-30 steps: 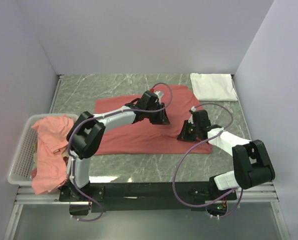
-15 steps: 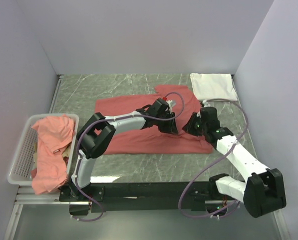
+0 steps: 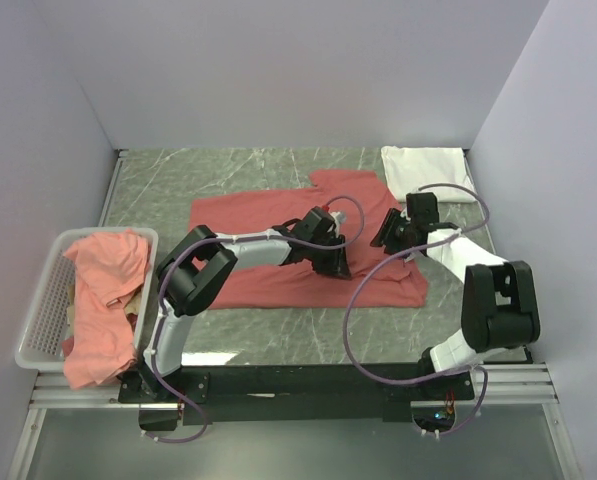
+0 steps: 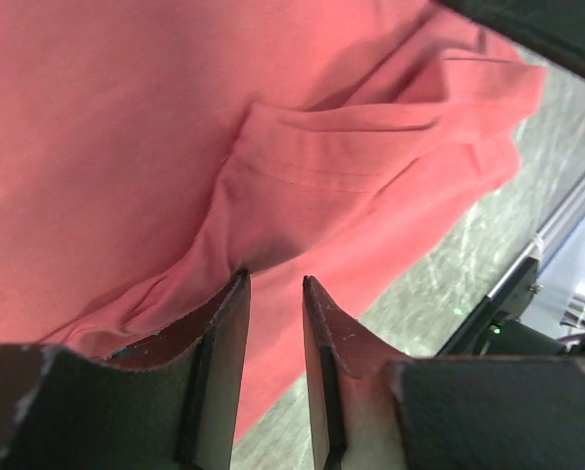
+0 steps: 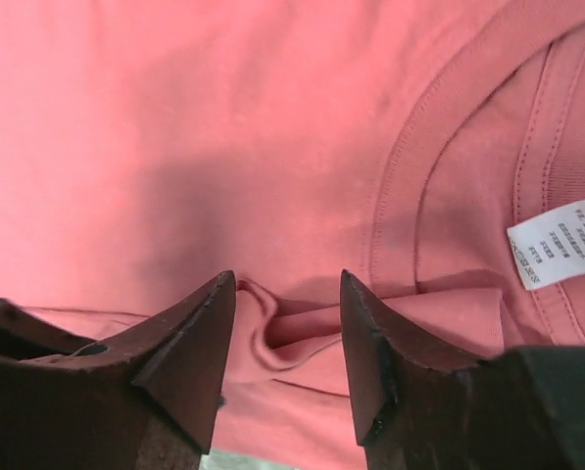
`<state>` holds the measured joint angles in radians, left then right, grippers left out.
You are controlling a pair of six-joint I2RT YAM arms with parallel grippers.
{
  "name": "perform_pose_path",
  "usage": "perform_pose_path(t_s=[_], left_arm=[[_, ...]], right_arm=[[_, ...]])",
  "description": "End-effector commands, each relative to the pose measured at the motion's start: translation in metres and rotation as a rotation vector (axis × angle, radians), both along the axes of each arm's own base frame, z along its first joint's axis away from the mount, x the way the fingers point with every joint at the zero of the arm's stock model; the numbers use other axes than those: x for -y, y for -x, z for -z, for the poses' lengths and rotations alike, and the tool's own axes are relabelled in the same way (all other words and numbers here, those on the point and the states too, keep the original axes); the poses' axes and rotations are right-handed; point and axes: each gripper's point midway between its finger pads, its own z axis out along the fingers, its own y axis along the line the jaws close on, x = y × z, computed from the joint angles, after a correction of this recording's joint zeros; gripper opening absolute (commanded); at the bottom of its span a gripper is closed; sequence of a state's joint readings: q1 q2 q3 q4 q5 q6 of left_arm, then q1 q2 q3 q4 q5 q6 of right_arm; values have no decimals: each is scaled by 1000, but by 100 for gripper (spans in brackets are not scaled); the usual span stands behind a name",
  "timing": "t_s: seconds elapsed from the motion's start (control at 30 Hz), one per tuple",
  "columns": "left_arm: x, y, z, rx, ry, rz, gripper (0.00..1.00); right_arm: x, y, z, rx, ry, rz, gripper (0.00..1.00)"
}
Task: Fold and stack the t-shirts
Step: Fold the tshirt
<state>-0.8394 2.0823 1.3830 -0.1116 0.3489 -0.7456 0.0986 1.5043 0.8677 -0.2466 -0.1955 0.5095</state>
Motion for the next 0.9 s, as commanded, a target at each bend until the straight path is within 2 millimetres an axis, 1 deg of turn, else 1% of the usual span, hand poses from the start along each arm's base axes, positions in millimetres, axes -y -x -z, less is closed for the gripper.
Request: perform_pose_path(t_s=[0.0,0.13,0.33,0.4,0.53,0.7,0.87], left_arm=[[3,-8,-35,69,60,-18,34],[-5,-15,-45,70,81,-48,35],[-9,-18,-43,55,84,-52,35],[-9,-18,-44,57,88,-54,35],[-13,-20,-47,59,87,-66,34],[-19,-25,-52,67,87,-82,34],[-22,-28,-56,69,92,-92,34]], right_arm=[[-10,-15,-13,58,-45,-86,55],[-19,-9,-11,55,-64,-134,55],[-31,5,-2,30,-52,-175,53],[-31,11,5,1,-41,-172,52],[-20,16,17,-32,9,-131,49],[-24,25,15,-27,-2,-145,43],[-34,34,8,-15,-5,-175,40]])
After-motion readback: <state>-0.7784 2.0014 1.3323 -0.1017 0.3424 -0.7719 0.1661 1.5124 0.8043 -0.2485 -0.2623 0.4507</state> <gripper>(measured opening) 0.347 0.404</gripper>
